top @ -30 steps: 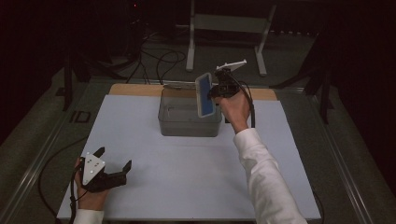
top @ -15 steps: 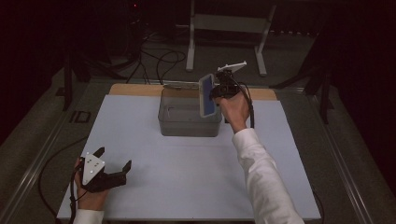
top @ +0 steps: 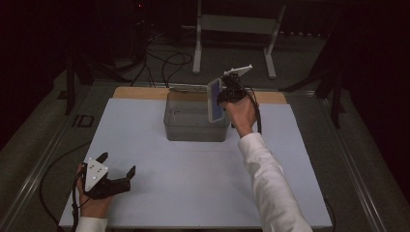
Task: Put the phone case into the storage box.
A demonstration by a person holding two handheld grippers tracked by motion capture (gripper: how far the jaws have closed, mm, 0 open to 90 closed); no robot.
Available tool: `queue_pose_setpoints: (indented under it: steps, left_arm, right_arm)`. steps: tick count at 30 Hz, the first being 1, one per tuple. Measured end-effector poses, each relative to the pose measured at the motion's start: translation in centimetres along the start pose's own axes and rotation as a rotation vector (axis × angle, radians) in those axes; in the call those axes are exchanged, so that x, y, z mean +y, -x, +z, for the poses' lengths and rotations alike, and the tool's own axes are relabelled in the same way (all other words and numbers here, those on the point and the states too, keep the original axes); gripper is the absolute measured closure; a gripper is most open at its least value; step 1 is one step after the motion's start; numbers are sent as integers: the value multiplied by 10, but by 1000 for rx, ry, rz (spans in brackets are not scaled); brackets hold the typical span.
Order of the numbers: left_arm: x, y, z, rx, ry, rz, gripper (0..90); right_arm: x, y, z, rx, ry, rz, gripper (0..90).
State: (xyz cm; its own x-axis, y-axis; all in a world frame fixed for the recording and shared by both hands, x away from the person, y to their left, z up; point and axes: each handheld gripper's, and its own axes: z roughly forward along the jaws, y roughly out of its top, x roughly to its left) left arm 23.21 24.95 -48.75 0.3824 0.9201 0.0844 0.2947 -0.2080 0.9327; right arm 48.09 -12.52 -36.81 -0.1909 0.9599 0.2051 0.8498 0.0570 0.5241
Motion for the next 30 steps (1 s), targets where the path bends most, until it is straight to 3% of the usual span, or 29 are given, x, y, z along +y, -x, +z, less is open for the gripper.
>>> queue_pose_setpoints:
  steps: [30]
  left_arm:
    - [0, 0, -1, 3, 7, -5, 2]
  right_arm:
    - [-3, 8, 19, -81, -32, 13, 821]
